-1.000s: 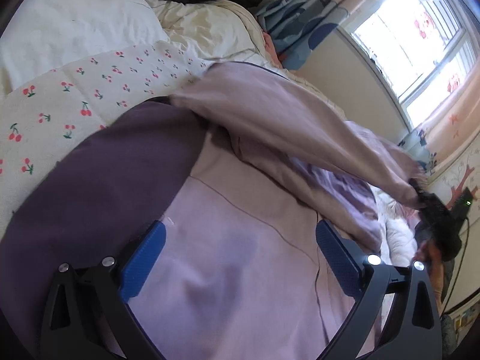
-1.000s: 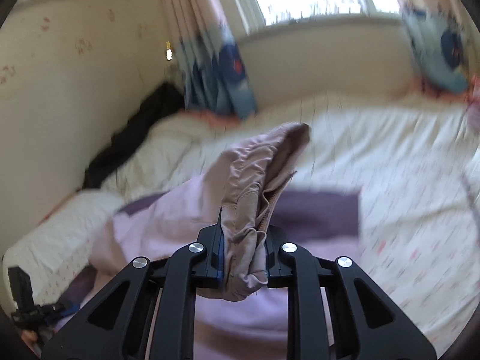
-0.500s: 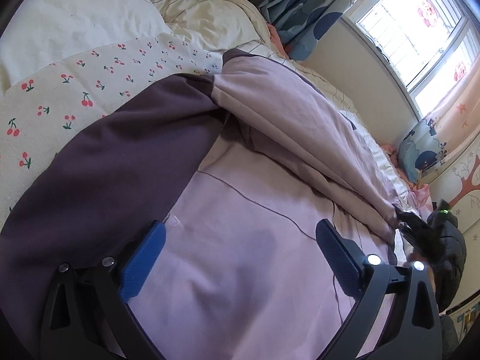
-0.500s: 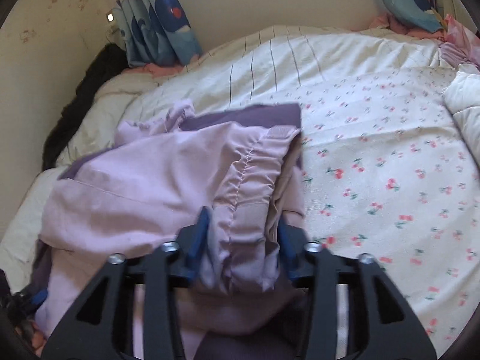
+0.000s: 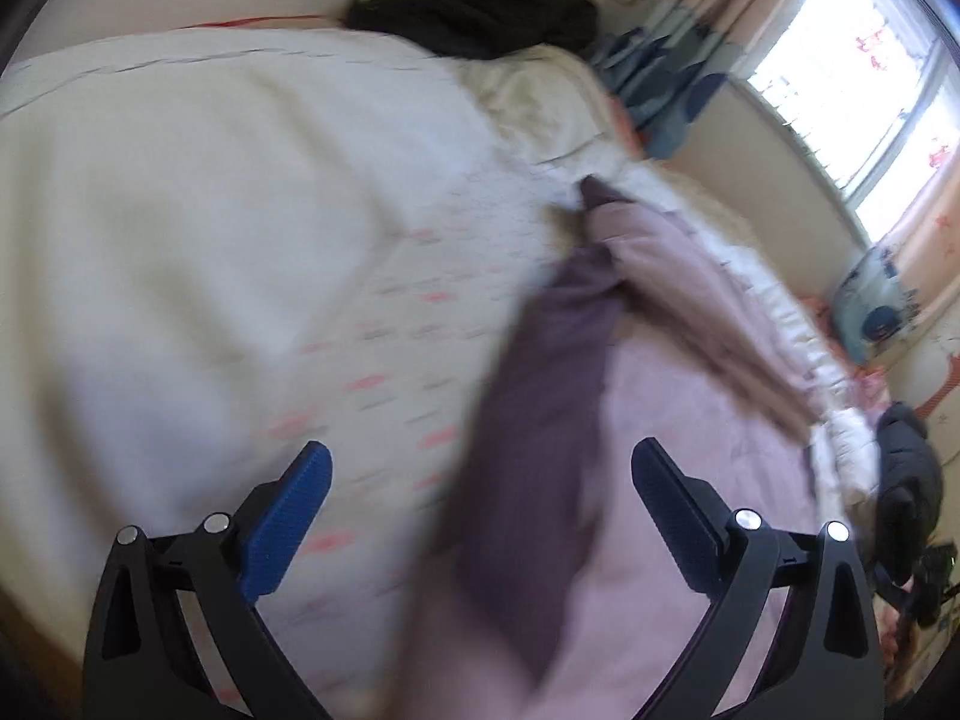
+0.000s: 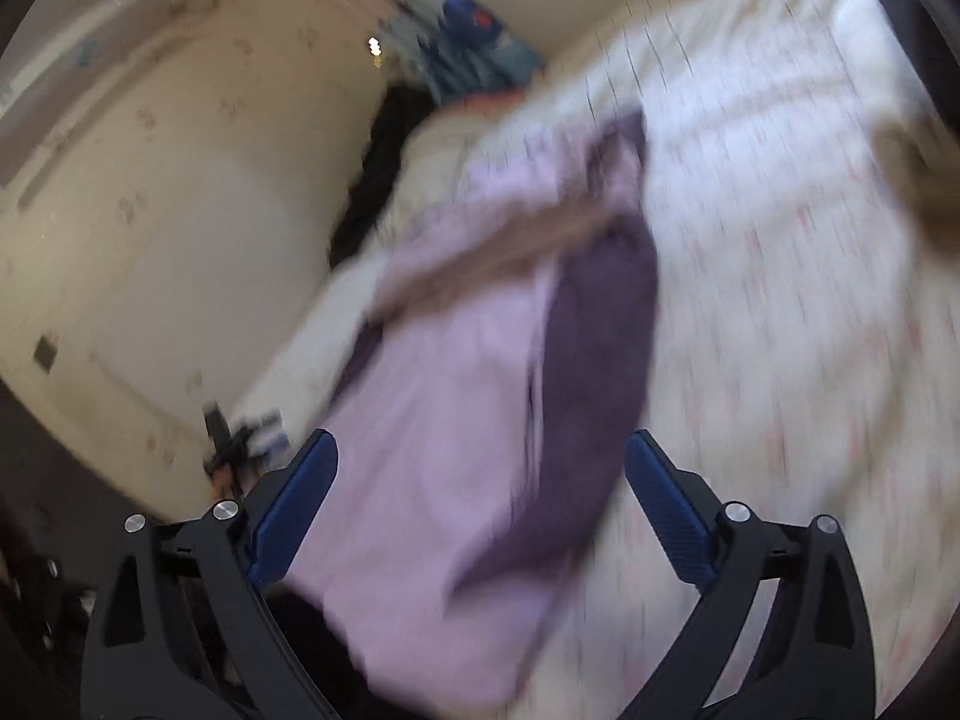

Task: Fold large clothes

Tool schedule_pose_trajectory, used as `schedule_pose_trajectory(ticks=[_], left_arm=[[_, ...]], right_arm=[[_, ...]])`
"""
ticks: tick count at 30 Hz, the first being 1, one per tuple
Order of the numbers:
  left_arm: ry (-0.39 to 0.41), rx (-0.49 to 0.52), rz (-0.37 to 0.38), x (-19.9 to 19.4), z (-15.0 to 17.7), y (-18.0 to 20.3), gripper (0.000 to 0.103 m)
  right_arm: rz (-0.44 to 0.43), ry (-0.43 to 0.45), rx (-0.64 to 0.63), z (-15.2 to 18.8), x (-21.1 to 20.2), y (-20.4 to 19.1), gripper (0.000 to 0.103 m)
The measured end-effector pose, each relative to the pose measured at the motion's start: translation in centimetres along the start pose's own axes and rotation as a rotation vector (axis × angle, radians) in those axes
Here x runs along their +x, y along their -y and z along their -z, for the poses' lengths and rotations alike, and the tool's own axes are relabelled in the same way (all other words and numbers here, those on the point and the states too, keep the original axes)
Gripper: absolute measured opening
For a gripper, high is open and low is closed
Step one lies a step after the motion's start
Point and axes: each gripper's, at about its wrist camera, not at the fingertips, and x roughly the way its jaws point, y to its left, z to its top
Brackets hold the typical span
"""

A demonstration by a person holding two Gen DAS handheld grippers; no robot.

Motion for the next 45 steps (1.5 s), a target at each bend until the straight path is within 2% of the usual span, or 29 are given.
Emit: schedule_pose_trajectory(ticks=[3,6,9,12,16,18,19,21,22,23,24,25,26,27,29,31,35,40,42,44,45], left_arm=[[-0.089,-0.037,0.043,-0.9,1.5,-2.8,0.096],[-0.166,-0.047,0.099,-1.2,3.3,-3.9,0.096],[-0.221,-0.009,0.155,-1.1,4.7,-3.1,0.096],[-0.298,-0.024,0.267,-0.5,5.9,-2.7,0.096],[-0.338,-0.018,0.402,-0.9,7.2,-1.7,0.096],[-0.352,0.027,0.364,-1.1,7.8,-1.5,0.096],[-0.383,0.066,0.313,-0.6,8.3,-1.3,0.096],[-0.383,0.101,0.284,-0.5,8.8,-0.8,0.096],[-0.372,0.107,0.281,-0.8,8.9,-0.6,0.095],[-0.356,0.108,0.294,-1.2,8.9,-0.2,0.087],[-0.343,0.104,0.302,-1.5,8.9,0.0,0.082],[-0.335,0.099,0.292,-1.6,8.8,0.3,0.061],[-0.34,0.099,0.278,-1.6,8.8,0.5,0.038],[-0.341,0.091,0.256,-1.6,8.7,0.6,0.026],[-0.323,0.072,0.27,-2.1,8.4,0.9,0.016],[-0.297,0.074,0.279,-3.4,7.5,1.7,0.014],[-0.22,0.071,0.386,-8.0,5.7,4.0,0.013],[-0.17,0.113,0.504,-14.7,5.7,6.2,0.013],[-0.176,0.14,0.526,-17.0,6.6,6.0,0.013],[-0.213,0.185,0.522,-18.3,8.4,5.1,0.013],[-0.273,0.23,0.511,-18.2,10.1,4.4,0.015]], right_arm=[[0.012,-0.095,0.018,4.9,0.6,-0.1,0.093],[-0.004,-0.15,0.046,7.8,2.6,-0.4,0.093],[-0.053,-0.174,0.07,9.3,4.5,-1.3,0.093],[-0.124,-0.172,0.048,9.8,6.0,-3.3,0.094],[-0.067,-0.2,0.039,9.9,7.2,-3.8,0.097],[-0.039,-0.208,0.079,10.1,7.3,-3.1,0.097],[-0.032,-0.21,0.089,10.1,7.6,-2.8,0.097],[-0.02,-0.206,0.099,10.5,8.0,-2.6,0.096],[-0.026,-0.204,0.089,10.7,8.1,-2.8,0.088],[-0.038,-0.193,0.067,10.8,8.3,-3.5,0.074],[-0.023,-0.168,0.047,10.8,8.2,-3.8,0.066],[-0.018,-0.146,0.038,10.9,8.0,-3.7,0.047],[-0.016,-0.128,0.037,10.8,7.9,-3.7,0.036],[-0.023,-0.097,0.041,10.8,7.8,-3.6,0.033],[-0.034,-0.038,0.032,10.6,7.4,-4.2,0.027],[-0.052,0.014,0.016,10.3,6.6,-5.1,0.024],[-0.121,0.143,-0.037,9.1,1.8,-8.2,0.022],[-0.181,0.191,-0.12,9.6,-4.5,-11.3,0.021],[-0.185,0.174,-0.157,11.2,-6.7,-12.3,0.021],[-0.172,0.09,-0.183,13.3,-7.8,-12.4,0.027],[-0.127,0.025,-0.192,14.9,-7.9,-11.8,0.03]])
